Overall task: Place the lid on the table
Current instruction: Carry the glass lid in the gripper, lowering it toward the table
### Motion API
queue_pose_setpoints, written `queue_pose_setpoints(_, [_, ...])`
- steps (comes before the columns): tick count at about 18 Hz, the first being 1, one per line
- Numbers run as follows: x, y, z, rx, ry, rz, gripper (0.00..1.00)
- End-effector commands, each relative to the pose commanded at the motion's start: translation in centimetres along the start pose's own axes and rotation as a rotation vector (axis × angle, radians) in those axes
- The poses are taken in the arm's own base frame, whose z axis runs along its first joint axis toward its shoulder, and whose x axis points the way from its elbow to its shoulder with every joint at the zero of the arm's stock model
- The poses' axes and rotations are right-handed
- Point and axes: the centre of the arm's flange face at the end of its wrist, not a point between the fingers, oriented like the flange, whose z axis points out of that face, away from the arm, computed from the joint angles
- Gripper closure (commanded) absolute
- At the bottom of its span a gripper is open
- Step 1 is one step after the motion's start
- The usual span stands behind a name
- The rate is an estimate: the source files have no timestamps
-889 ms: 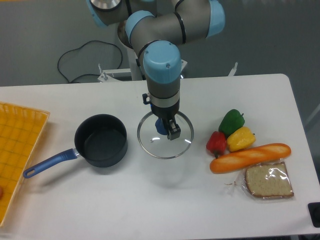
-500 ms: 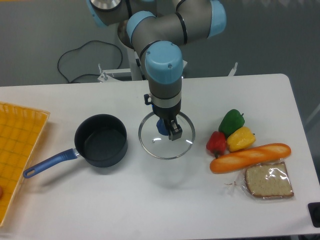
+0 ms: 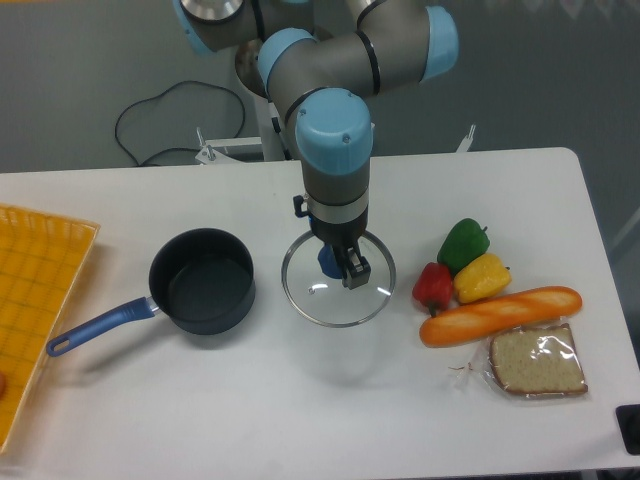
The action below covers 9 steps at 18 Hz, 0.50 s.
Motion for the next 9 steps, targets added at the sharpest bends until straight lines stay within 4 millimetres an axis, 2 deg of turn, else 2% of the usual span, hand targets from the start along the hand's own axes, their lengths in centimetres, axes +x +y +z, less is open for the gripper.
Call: queue_pose_setpoints(9, [-2.5,-0.2,2.8,-0.001,0.028,0.001,0.40])
